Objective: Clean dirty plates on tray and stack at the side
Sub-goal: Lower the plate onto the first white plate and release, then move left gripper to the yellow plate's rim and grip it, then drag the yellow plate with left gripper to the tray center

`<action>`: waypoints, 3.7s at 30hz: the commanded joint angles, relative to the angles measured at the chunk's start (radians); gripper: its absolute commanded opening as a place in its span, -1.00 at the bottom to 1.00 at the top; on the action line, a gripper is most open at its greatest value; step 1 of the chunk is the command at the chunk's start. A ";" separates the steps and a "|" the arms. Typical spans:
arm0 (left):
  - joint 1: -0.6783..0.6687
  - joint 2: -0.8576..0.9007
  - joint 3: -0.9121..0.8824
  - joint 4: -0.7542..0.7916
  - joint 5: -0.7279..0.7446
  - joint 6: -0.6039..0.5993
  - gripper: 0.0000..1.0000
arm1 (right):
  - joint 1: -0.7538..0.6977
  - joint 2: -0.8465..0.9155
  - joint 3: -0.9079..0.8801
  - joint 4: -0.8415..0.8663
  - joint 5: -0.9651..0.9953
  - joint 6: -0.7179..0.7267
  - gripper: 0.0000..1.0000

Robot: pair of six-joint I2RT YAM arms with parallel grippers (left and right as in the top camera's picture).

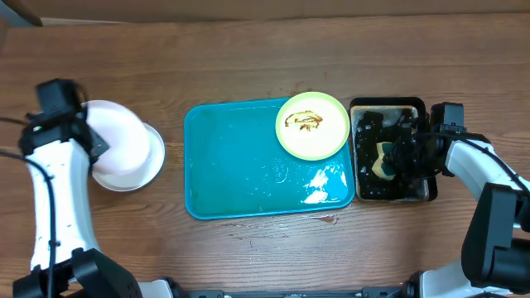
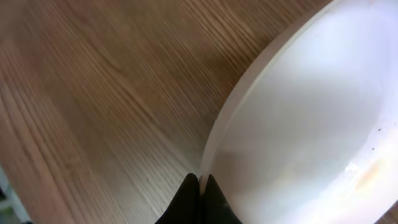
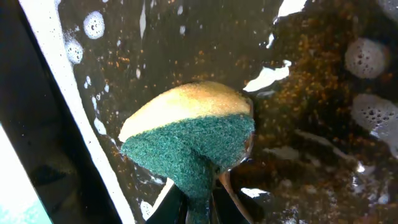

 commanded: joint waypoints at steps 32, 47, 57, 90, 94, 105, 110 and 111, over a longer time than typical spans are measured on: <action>-0.587 0.110 0.006 0.341 0.636 0.217 0.57 | 0.000 -0.003 0.025 -0.004 0.007 -0.008 -0.82; -0.882 0.304 0.006 0.449 0.624 -0.066 0.40 | 0.000 -0.003 0.025 -0.018 0.014 -0.008 -0.82; -1.010 0.377 0.006 0.405 0.617 -0.531 0.42 | 0.000 -0.003 0.025 -0.021 0.023 -0.008 -0.82; -1.041 0.475 0.006 0.534 0.594 -0.816 0.00 | 0.000 -0.003 0.025 -0.026 0.022 -0.008 -0.82; -1.042 0.475 0.006 0.532 0.552 -0.844 0.00 | 0.000 -0.003 0.025 -0.027 0.022 -0.007 -0.82; -1.030 0.475 0.006 0.438 0.510 -0.840 -0.85 | 0.000 -0.003 0.025 -0.035 0.022 -0.007 -0.82; -0.991 0.473 0.006 0.340 0.511 -0.827 -0.92 | 0.000 -0.003 0.025 -0.038 0.022 -0.007 -0.82; -0.982 0.472 0.006 0.322 0.510 -0.810 -0.92 | 0.000 -0.003 0.025 -0.038 0.022 -0.007 -0.82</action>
